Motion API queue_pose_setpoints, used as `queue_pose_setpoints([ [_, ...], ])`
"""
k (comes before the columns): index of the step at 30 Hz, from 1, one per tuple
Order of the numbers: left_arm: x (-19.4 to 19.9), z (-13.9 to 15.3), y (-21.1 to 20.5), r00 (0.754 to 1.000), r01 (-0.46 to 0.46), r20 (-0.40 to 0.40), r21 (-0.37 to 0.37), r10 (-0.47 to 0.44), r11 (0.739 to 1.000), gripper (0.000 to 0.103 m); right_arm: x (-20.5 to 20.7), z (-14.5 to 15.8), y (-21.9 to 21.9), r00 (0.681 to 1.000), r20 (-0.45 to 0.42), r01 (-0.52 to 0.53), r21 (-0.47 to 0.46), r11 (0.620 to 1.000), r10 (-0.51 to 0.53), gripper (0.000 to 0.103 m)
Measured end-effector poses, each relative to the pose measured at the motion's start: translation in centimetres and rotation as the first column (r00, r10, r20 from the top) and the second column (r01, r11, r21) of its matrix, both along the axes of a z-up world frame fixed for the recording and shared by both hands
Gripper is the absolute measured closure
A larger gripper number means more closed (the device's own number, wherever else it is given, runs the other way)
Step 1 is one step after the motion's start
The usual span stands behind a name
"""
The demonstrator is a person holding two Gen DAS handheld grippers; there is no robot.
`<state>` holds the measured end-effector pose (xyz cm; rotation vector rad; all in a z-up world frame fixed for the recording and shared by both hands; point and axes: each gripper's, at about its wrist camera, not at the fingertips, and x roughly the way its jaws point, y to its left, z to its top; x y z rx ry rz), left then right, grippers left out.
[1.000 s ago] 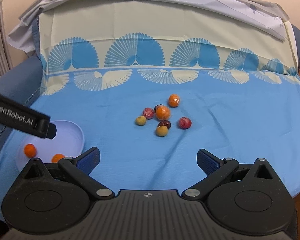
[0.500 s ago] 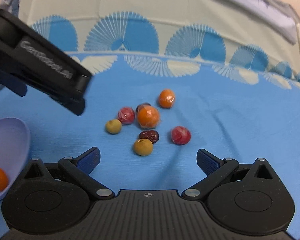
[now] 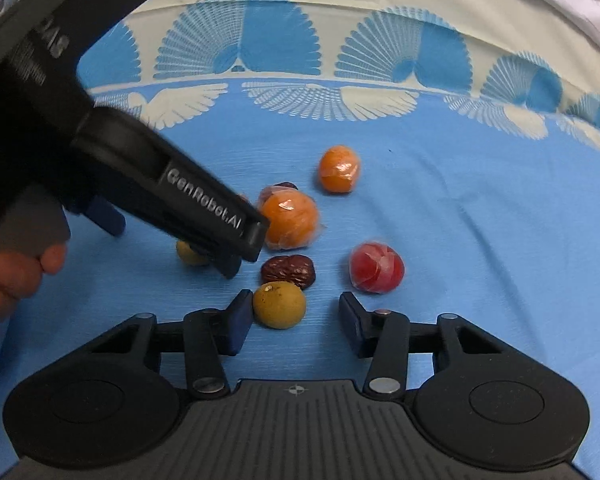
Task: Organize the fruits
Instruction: 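Grasp a small yellow fruit with the left tool while the right tool grasps another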
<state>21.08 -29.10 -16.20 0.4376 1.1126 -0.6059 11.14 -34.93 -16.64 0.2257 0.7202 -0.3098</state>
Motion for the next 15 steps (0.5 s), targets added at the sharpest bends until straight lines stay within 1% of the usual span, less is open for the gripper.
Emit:
queue_pose_setpoints([
  [2, -0.1, -0.1, 0.0, 1.000, 0.008, 0.011, 0.000, -0.008, 1.000, 0.001, 0.1, 0.0, 0.2, 1.000, -0.003, 0.000, -0.017, 1.000, 0.000, 0.055],
  [3, -0.2, 0.0, 0.1, 1.000, 0.010, 0.012, -0.006, -0.010, 1.000, 0.005, 0.0, 0.0, 0.3, 1.000, -0.002, -0.001, -0.023, 1.000, 0.001, 0.071],
  [4, -0.3, 0.2, 0.1, 1.000, 0.013, 0.010, -0.021, -0.013, 1.000, 0.018, -0.1, 0.1, 0.1, 1.000, 0.001, -0.001, -0.019, 1.000, 0.001, 0.074],
  [5, -0.6, 0.7, 0.2, 0.999, 0.011, 0.031, -0.033, -0.009, 0.999, 0.045, -0.3, 0.2, 0.0, 1.000, 0.004, 0.005, -0.002, 1.000, -0.005, 0.074],
  [6, -1.1, 1.3, 0.2, 0.999, 0.018, 0.044, -0.044, -0.016, 0.999, 0.065, -0.6, 0.3, -0.3, 1.000, 0.009, 0.019, 0.009, 1.000, -0.019, 0.074],
  [7, -1.3, 1.7, 0.1, 0.999, 0.024, 0.038, -0.041, -0.022, 0.999, 0.075, -0.8, 0.4, -0.5, 0.999, 0.012, 0.041, 0.001, 0.999, -0.041, 0.074],
  [9, -1.8, 2.5, 0.5, 1.000, -0.005, 0.029, -0.049, 0.006, 0.999, 0.075, -1.1, 0.6, -0.9, 0.997, 0.020, 0.070, -0.018, 0.997, -0.070, 0.074],
  [12, -2.7, 4.1, 1.6, 0.999, -0.030, 0.037, -0.055, 0.032, 0.998, 0.075, -1.8, 1.1, -1.2, 0.996, 0.014, 0.091, -0.027, 0.995, -0.091, 0.074],
  [15, -4.0, 6.4, 3.9, 0.996, -0.065, 0.050, -0.052, 0.068, 0.996, 0.075, -2.8, 2.6, -0.9, 0.996, 0.013, 0.091, -0.014, 0.996, -0.091, 0.074],
])
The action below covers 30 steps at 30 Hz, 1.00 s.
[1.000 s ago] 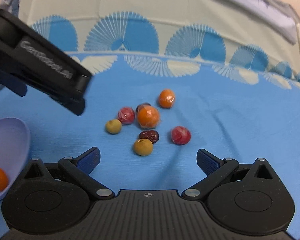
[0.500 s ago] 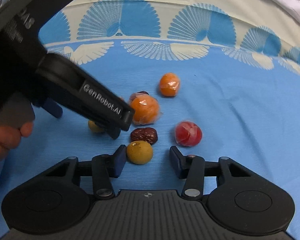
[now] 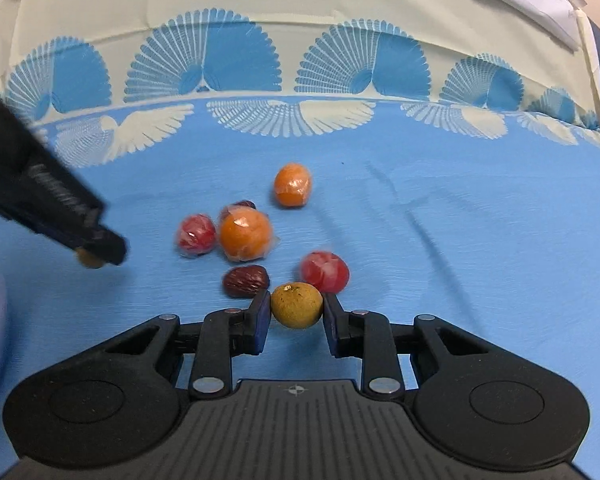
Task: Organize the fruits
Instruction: 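Grasp a small yellow fruit with the left tool while the right tool grasps another, then carry the yellow fruit over the plate and open the left tool while the right tool releases its fruit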
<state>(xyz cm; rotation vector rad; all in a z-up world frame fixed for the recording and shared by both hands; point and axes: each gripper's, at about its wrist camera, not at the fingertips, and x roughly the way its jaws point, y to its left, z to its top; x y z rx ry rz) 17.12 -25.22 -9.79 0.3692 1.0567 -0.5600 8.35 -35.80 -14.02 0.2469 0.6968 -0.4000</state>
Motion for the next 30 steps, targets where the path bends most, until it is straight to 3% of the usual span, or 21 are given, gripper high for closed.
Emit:
queue_pose_setpoints([
  [4, -2.8, 3.4, 3.8, 0.998, -0.048, 0.041, 0.035, 0.047, 0.998, 0.075, -2.9, 3.8, 2.0, 0.997, 0.066, -0.046, 0.030, 0.999, 0.044, 0.073],
  [8, -5.9, 5.9, 8.4, 0.993, -0.117, 0.022, 0.062, 0.116, 0.991, 0.075, -7.2, 7.2, 5.1, 0.986, 0.106, -0.136, 0.029, 0.990, 0.132, 0.073],
  [14, -10.3, 8.9, 14.5, 0.976, -0.210, 0.063, 0.043, 0.207, 0.977, 0.075, -12.6, 10.7, 10.0, 0.959, 0.119, -0.254, -0.051, 0.966, 0.259, 0.073],
  [18, -12.5, 10.6, 18.1, 0.961, -0.265, 0.082, 0.019, 0.263, 0.964, 0.075, -14.0, 12.9, 12.2, 0.944, 0.138, -0.300, -0.029, 0.954, 0.301, 0.073],
  [23, -15.1, 12.2, 21.5, 0.949, -0.296, 0.106, -0.025, 0.297, 0.955, 0.075, -15.6, 15.6, 13.9, 0.923, 0.199, -0.347, 0.064, 0.936, 0.329, 0.073],
  [30, -17.9, 13.1, 25.0, 0.944, -0.312, 0.095, -0.068, 0.317, 0.948, 0.075, -16.9, 16.5, 17.1, 0.907, 0.185, -0.388, 0.011, 0.922, 0.380, 0.073],
])
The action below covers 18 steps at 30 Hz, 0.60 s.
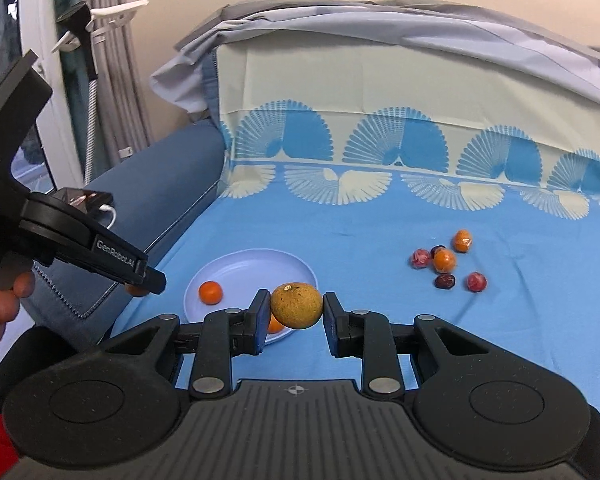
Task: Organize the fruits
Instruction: 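Carry the yellow fruit over the plate and open the left tool while the right tool releases its fruit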
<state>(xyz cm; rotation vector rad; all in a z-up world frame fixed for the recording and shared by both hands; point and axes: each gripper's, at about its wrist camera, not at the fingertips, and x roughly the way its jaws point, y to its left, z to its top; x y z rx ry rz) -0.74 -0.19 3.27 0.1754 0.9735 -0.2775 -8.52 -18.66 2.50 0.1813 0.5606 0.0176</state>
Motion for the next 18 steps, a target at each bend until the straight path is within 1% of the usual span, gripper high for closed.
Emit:
queue_pose_setpoints([
  [8, -0.5, 0.6, 2.6, 0.998, -0.047, 0.028, -0.040, 0.048, 0.998, 0.075, 0.0, 0.2, 1.6, 1.000, -0.014, -0.025, -0.039, 0.999, 0.024, 0.073],
  [12, -0.2, 0.6, 3.6, 0.997, -0.074, 0.026, -0.047, 0.075, 0.996, 0.075, 0.1, 0.0, 1.9, 0.999, -0.028, -0.031, -0.044, 0.999, 0.030, 0.073],
  [18, 0.4, 0.6, 4.0, 0.997, -0.073, 0.017, -0.057, 0.074, 0.996, 0.075, 0.3, -0.2, 1.8, 0.999, -0.033, -0.022, -0.040, 0.999, 0.021, 0.073],
])
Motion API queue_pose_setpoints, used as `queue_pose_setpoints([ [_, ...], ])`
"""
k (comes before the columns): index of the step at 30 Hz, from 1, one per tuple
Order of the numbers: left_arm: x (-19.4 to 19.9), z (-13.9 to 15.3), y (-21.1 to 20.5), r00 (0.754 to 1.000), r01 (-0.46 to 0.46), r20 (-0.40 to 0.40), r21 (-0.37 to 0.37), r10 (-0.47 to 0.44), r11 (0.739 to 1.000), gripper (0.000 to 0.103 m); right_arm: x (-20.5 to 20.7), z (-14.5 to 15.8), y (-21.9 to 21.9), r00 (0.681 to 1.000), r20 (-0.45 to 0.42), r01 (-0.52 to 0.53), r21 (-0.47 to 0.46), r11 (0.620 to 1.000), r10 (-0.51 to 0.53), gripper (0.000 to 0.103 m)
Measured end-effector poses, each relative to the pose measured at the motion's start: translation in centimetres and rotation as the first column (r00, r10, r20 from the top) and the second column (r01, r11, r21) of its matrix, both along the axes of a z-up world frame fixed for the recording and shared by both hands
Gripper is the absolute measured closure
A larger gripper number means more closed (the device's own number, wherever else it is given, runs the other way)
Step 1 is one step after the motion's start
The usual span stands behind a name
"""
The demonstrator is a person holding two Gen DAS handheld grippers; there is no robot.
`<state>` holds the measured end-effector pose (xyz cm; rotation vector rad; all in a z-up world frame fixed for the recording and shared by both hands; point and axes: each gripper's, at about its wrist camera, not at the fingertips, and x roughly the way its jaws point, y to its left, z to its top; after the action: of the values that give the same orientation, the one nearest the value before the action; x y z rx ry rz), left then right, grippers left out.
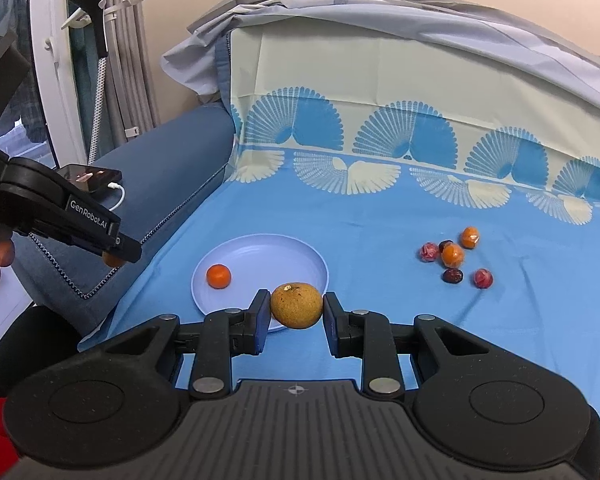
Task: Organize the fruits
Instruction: 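Carry the yellow fruit over the plate and open the left tool while the right tool releases its fruit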
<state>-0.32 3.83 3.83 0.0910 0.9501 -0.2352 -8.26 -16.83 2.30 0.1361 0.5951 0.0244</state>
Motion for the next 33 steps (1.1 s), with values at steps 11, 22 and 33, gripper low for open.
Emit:
queue_pose_setpoints([
  [11, 0.1, -0.3, -0.5, 1.000, 0.012, 0.003, 0.004, -0.012, 1.000, 0.075, 0.3, -0.6, -0.2, 1.000, -0.018, 0.008, 0.015, 1.000, -0.008, 0.073],
  [22, 0.9, -0.6, -0.5, 1.000, 0.005, 0.000, 0.015, -0.005, 1.000, 0.075, 0.8, -1.3, -0.4, 0.999, -0.042, 0.017, 0.030, 0.999, -0.016, 0.073],
  [33, 2.3, -1.2, -0.6, 1.000, 0.002, -0.009, 0.020, -0.001, 1.000, 0.075, 2.1, -2.0, 0.0, 0.998, -0.057, 0.015, 0.010, 1.000, -0.015, 0.073],
])
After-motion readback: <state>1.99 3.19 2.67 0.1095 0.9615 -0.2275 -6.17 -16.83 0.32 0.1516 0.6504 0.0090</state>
